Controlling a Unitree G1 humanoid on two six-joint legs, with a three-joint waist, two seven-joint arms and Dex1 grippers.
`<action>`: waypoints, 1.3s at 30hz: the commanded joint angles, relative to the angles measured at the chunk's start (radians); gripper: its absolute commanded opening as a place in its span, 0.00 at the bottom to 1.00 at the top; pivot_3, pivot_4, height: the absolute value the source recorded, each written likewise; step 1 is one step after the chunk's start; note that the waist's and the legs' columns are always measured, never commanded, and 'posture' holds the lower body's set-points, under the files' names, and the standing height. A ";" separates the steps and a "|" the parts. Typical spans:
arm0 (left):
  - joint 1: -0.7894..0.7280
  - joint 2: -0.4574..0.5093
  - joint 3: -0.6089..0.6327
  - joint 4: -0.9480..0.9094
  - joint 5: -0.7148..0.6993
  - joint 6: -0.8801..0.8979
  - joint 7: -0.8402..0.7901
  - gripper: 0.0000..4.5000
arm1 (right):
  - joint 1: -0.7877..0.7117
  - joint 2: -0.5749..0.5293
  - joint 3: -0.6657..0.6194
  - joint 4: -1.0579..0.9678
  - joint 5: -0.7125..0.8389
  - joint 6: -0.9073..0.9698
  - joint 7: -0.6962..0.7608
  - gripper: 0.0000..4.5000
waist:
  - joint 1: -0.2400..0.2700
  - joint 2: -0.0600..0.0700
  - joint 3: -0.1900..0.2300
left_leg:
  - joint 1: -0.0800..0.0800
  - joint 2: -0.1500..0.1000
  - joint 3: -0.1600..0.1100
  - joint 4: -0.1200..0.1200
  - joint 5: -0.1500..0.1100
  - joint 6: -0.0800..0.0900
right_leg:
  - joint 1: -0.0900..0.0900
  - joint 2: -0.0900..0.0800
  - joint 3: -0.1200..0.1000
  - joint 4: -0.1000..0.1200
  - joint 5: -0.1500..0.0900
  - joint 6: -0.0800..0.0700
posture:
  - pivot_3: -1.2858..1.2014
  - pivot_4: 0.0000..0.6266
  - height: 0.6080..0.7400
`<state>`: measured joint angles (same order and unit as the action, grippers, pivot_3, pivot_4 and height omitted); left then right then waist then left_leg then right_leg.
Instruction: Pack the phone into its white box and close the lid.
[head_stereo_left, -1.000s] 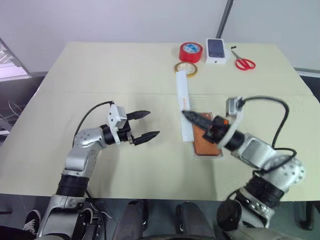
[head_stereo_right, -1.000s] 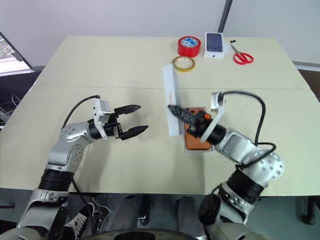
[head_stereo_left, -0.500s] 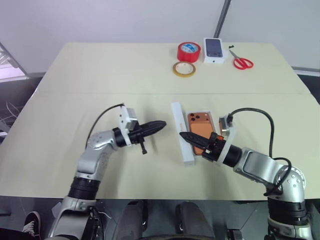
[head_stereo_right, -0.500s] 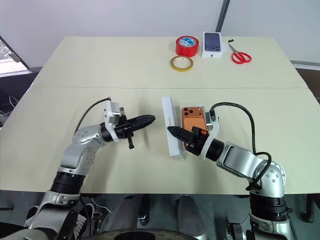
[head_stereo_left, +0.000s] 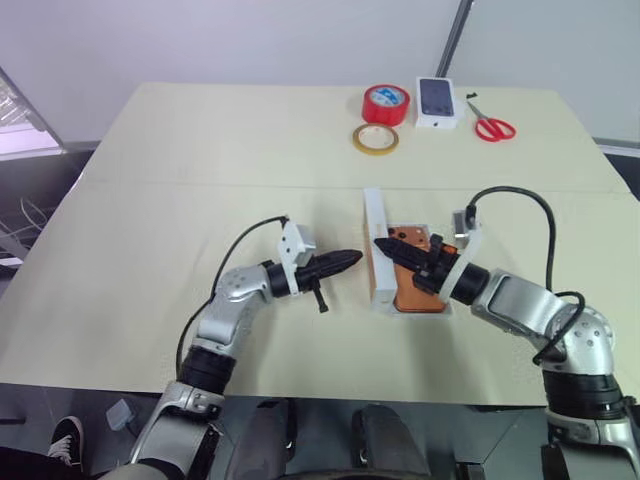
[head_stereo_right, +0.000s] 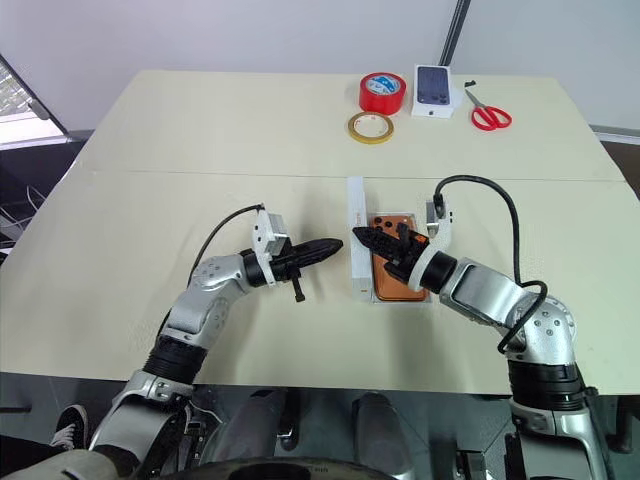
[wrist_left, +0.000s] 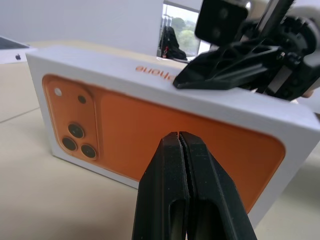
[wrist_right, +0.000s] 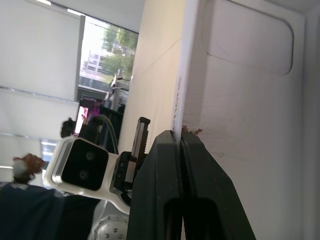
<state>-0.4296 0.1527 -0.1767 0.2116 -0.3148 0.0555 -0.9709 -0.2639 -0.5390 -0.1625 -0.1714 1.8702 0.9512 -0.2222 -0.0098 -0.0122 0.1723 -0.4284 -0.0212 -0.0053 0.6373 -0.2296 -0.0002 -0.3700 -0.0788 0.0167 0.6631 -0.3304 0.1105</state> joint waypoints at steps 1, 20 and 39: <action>-0.038 -0.028 -0.006 0.035 0.006 -0.033 0.001 0.01 | 0.033 -0.015 -0.011 -0.023 0.001 -0.004 0.010 0.00 | 0.001 0.000 0.000 | 0.000 0.000 -0.001 0.001 0.000 0.000 | 0.001 0.000 0.000 0.000 0.000 0.000 | 0.52 0.24 1.00; -0.221 -0.225 -0.021 0.379 0.065 -0.162 0.007 0.00 | 0.065 -0.274 -0.217 0.126 -0.370 -0.065 0.378 0.73 | 0.017 -0.001 0.000 | -0.004 0.000 -0.001 0.010 -0.003 0.005 | 0.001 0.000 -0.002 0.000 0.000 0.001 | 0.52 0.24 1.00; -0.212 -0.046 0.051 0.243 0.086 0.082 0.134 0.00 | 0.090 -0.174 0.089 0.036 -1.381 -0.563 0.558 0.01 | 0.025 0.000 0.000 | -0.005 -0.001 -0.001 0.010 -0.003 0.004 | -0.001 0.002 -0.002 0.002 0.001 0.002 | 0.52 0.24 1.00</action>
<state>-0.6242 0.1099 -0.1193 0.4588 -0.2447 0.1222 -0.8452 -0.1752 -0.7218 -0.0607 -0.1233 0.5315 0.4270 0.3242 0.0149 -0.0119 0.1726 -0.4333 -0.0227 -0.0062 0.6475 -0.2323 0.0042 -0.3709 -0.0771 0.0146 0.6647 -0.3297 0.1122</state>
